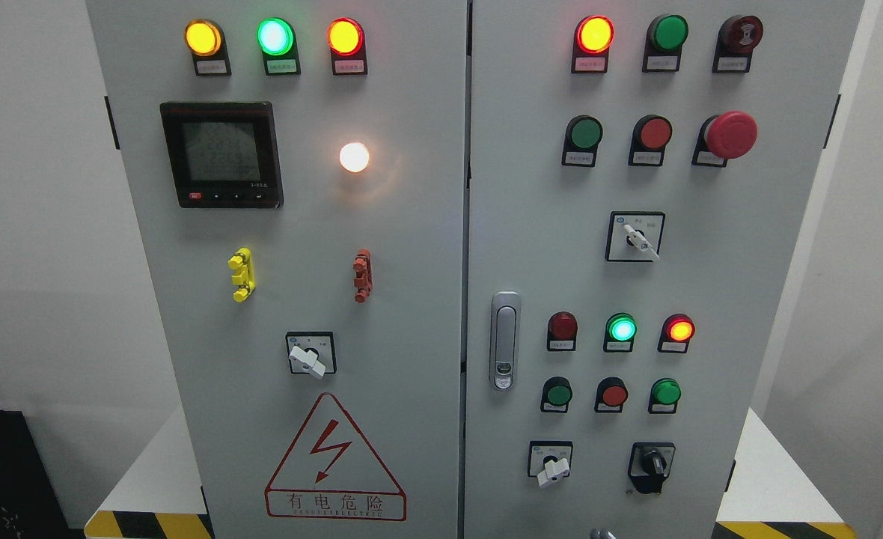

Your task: Press green start button

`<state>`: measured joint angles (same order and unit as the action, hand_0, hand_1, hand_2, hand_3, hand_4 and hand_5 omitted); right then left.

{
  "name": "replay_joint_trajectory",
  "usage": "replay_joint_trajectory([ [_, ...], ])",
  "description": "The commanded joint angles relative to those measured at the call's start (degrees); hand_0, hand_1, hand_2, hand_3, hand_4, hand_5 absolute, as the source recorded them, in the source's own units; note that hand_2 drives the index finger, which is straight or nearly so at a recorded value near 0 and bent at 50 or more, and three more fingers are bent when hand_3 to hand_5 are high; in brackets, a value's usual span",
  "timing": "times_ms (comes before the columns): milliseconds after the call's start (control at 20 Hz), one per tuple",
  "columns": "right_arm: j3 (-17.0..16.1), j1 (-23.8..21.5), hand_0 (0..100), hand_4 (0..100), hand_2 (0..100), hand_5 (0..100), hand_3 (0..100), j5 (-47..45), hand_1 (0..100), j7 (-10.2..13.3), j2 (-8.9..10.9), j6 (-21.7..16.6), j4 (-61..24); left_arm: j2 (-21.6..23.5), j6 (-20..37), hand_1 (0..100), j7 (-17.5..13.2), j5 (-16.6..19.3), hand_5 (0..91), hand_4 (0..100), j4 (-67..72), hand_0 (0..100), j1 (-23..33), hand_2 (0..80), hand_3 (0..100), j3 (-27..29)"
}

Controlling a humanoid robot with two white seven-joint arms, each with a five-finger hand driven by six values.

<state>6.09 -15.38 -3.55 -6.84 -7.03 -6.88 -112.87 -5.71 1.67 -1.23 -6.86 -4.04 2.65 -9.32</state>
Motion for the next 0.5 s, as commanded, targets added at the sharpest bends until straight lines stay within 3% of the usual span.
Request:
replay_joint_trajectory([
  [0, -0.02, 0.0, 35, 0, 0, 0, 0, 0.03, 17, -0.02, 0.0, 0.02, 0.19, 0.0, 0.0, 56, 0.0, 0.0, 0.0, 0, 0.0, 12, -0.02, 0.0, 0, 0.0],
  [450, -0.2, 0.0, 35, 0, 0, 0, 0, 0.29, 17, -0.02, 0.09, -0.42, 0.1, 0.0, 0.0, 56, 0.0, 0.0, 0.0, 0, 0.0, 12, -0.02, 0.0, 0, 0.0],
])
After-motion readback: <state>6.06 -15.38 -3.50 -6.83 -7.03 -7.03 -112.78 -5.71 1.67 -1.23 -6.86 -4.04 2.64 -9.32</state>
